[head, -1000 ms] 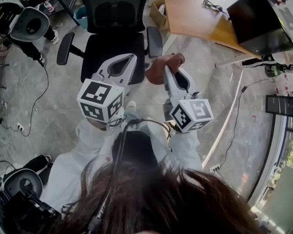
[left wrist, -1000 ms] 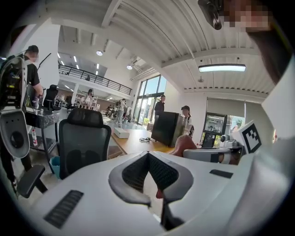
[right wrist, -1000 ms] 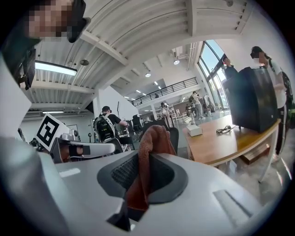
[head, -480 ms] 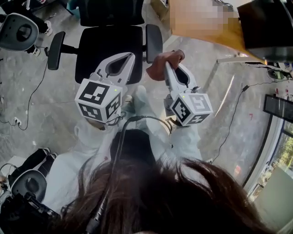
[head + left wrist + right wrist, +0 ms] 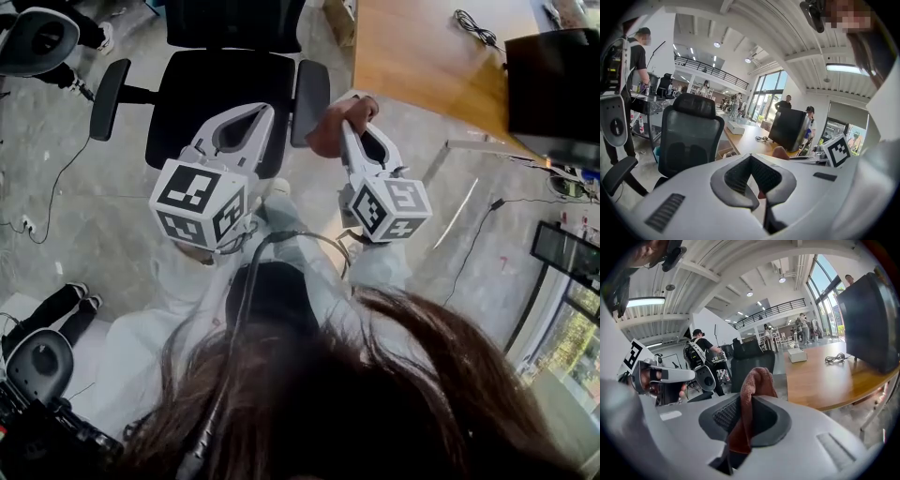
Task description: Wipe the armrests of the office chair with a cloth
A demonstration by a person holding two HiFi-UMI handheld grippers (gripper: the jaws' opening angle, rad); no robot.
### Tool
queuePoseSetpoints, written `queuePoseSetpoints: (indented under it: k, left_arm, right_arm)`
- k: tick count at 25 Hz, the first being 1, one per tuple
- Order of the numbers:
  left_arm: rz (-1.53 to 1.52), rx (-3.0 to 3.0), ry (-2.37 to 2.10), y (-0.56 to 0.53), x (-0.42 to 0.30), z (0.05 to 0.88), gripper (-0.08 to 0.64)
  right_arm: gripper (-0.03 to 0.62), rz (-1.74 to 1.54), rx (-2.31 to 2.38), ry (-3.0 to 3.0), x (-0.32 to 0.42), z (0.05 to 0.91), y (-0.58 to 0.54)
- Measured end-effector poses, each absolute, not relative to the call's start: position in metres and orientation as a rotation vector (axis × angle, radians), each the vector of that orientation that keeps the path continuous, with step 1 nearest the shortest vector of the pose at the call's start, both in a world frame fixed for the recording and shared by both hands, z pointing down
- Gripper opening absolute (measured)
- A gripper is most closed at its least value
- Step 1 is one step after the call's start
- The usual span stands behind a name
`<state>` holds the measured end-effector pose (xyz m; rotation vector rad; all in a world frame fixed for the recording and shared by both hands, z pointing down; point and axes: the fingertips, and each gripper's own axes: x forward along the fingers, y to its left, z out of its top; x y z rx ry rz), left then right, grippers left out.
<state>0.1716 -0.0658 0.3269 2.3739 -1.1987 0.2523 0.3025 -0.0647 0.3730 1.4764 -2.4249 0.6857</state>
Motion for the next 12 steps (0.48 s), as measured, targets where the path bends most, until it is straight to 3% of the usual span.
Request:
queuePoseSetpoints:
  k: [12]
  left_arm:
    - [0.268,2.331,-1.228,-0.084,0.165,0.342,0.003]
  right_arm:
    - [0.049,0.460,1.356,-2.345,0.304,0.417,-0.161]
